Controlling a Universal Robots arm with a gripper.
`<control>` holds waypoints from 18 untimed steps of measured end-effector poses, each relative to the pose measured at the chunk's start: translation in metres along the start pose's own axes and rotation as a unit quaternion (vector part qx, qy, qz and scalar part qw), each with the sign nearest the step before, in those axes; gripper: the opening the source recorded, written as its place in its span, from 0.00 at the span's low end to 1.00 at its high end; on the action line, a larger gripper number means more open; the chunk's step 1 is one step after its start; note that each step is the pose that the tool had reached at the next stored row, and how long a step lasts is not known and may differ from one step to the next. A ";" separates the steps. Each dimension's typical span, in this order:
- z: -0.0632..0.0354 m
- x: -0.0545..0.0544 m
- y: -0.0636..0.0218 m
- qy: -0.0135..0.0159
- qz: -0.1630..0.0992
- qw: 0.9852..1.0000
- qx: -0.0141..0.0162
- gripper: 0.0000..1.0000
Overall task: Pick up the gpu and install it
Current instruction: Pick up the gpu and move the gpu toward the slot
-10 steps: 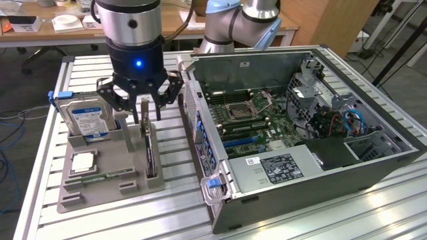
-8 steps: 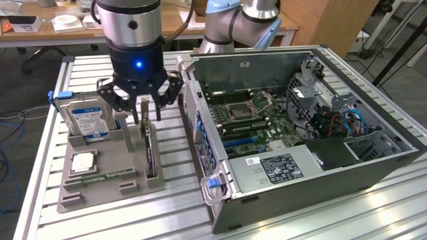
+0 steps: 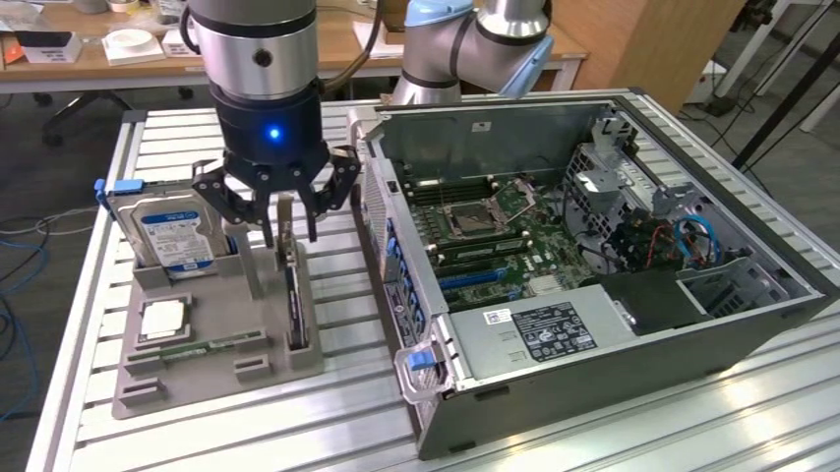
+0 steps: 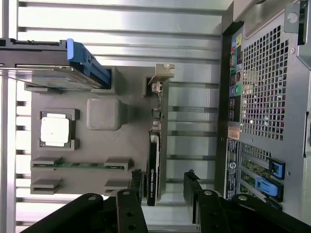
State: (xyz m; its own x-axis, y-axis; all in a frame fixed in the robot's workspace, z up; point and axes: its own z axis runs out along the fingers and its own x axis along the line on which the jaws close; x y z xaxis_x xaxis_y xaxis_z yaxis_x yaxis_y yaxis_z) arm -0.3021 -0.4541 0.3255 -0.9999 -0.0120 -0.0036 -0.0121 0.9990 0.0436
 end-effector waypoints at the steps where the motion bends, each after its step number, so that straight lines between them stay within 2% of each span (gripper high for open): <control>1: 0.0006 0.000 0.0000 0.000 0.000 1.000 0.000 0.47; 18: 0.0106 0.000 -0.0005 0.000 0.000 1.000 0.000 0.47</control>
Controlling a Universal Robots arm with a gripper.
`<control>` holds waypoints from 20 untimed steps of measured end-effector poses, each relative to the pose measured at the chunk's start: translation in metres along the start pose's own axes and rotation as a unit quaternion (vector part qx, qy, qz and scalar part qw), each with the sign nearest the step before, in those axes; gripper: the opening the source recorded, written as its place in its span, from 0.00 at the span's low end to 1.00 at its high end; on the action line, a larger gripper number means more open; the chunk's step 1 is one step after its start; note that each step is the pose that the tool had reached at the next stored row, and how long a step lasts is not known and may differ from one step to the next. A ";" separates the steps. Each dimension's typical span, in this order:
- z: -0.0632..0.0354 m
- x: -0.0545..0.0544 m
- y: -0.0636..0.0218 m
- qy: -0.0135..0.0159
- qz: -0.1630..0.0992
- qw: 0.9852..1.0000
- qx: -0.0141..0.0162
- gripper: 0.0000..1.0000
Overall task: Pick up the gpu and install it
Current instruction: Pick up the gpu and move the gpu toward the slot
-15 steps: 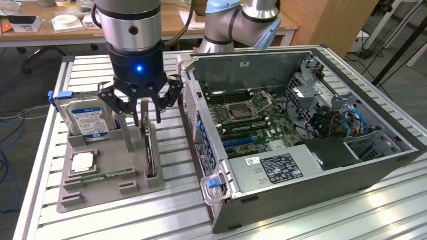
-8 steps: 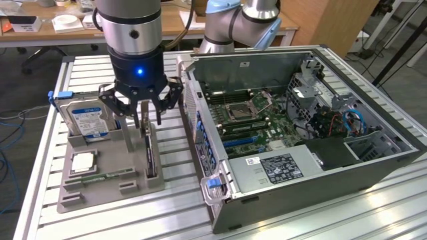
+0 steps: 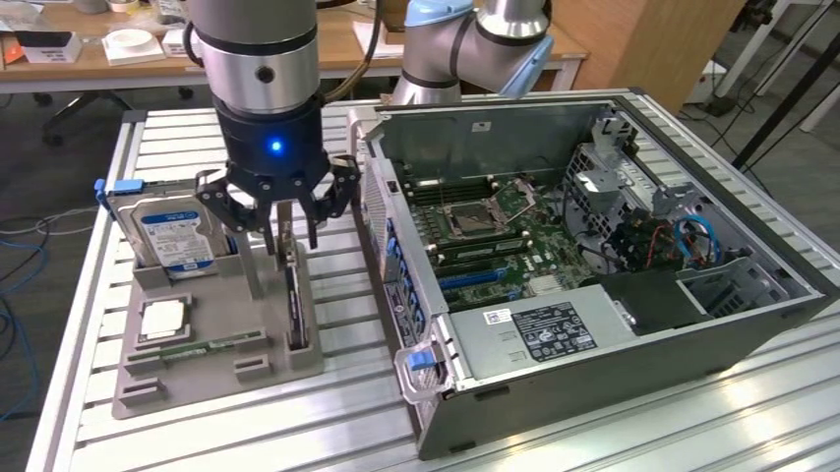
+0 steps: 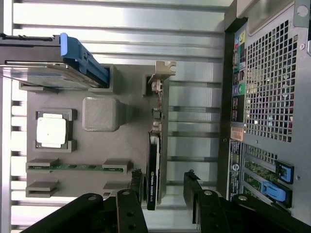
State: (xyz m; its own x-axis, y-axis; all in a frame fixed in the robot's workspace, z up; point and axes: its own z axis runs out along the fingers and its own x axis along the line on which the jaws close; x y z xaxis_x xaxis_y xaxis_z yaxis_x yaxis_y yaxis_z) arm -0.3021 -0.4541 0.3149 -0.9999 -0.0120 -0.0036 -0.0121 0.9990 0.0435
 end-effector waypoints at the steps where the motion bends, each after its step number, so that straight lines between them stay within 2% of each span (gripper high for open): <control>1: 0.0006 0.000 0.0000 0.000 0.000 1.000 0.000 0.47; 20: 0.0117 0.000 -0.0005 0.000 0.000 1.000 0.000 0.47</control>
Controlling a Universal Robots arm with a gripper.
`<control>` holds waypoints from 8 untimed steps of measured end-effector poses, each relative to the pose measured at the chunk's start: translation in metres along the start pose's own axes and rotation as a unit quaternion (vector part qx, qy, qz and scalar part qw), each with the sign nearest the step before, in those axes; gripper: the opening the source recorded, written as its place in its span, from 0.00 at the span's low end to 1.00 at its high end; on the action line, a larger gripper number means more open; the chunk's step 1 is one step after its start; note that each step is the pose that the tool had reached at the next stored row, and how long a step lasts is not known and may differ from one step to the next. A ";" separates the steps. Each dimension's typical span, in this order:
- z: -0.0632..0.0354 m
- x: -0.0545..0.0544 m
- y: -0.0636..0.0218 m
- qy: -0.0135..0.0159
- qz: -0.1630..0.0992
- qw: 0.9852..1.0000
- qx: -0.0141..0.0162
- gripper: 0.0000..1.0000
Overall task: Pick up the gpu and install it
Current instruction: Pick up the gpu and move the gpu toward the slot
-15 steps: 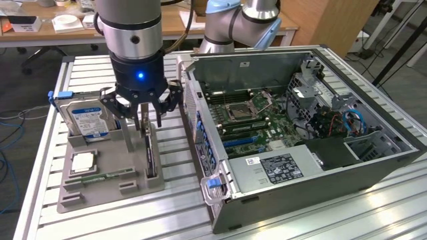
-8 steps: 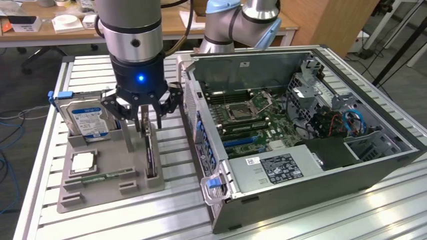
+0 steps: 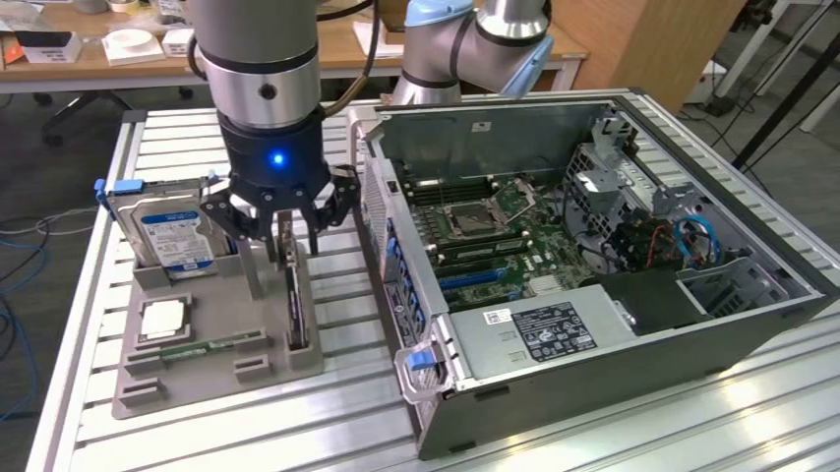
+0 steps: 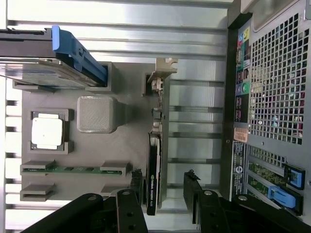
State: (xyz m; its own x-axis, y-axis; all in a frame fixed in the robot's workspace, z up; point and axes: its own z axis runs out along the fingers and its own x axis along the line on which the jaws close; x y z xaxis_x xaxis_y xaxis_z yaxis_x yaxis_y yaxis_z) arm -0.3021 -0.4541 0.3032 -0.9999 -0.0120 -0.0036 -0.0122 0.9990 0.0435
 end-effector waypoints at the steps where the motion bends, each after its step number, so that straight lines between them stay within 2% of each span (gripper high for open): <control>1: 0.0006 0.000 0.0000 0.000 0.000 1.000 0.000 0.47; 8: 0.0045 0.000 -0.0002 0.000 0.000 1.000 0.000 0.47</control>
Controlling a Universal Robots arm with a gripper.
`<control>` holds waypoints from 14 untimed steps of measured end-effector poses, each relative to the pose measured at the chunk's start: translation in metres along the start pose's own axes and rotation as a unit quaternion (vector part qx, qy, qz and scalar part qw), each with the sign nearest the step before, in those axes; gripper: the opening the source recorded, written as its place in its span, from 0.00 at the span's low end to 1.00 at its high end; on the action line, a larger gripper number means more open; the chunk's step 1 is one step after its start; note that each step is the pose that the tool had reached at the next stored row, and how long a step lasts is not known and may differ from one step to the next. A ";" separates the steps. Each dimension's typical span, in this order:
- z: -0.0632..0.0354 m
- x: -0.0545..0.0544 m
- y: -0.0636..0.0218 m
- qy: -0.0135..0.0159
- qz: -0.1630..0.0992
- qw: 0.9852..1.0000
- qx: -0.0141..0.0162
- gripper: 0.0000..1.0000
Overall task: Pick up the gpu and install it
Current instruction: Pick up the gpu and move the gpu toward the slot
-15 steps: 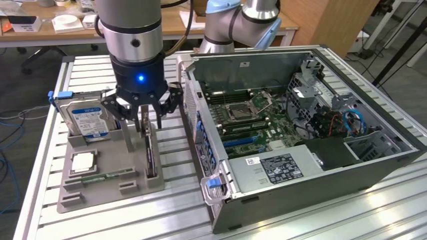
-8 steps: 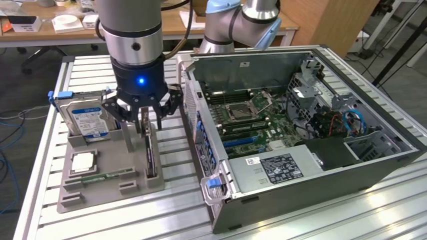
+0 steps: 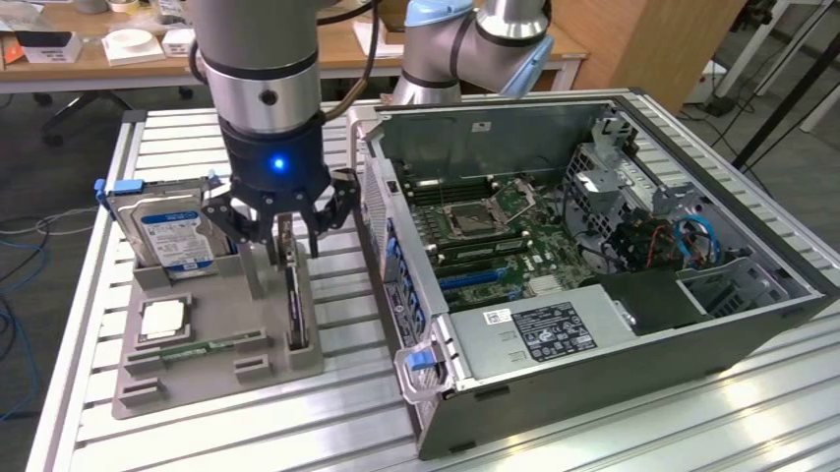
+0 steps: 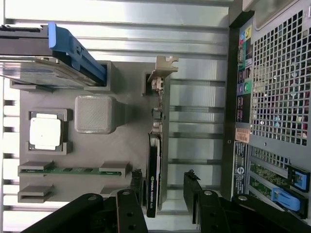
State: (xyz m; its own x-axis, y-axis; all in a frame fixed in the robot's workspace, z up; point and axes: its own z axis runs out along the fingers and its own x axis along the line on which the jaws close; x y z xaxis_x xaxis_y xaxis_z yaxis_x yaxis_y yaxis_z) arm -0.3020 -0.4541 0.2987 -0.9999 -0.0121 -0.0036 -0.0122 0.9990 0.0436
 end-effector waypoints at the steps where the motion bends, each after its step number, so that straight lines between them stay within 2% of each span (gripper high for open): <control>1: 0.0005 0.000 0.0000 0.000 0.000 1.000 0.000 0.47; 14: 0.0076 0.003 -0.0003 0.000 0.000 1.000 0.000 0.47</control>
State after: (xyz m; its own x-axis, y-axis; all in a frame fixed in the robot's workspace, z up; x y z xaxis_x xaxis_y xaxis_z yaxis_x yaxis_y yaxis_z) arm -0.3047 -0.4541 0.2911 -0.9999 -0.0120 -0.0036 -0.0121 0.9990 0.0435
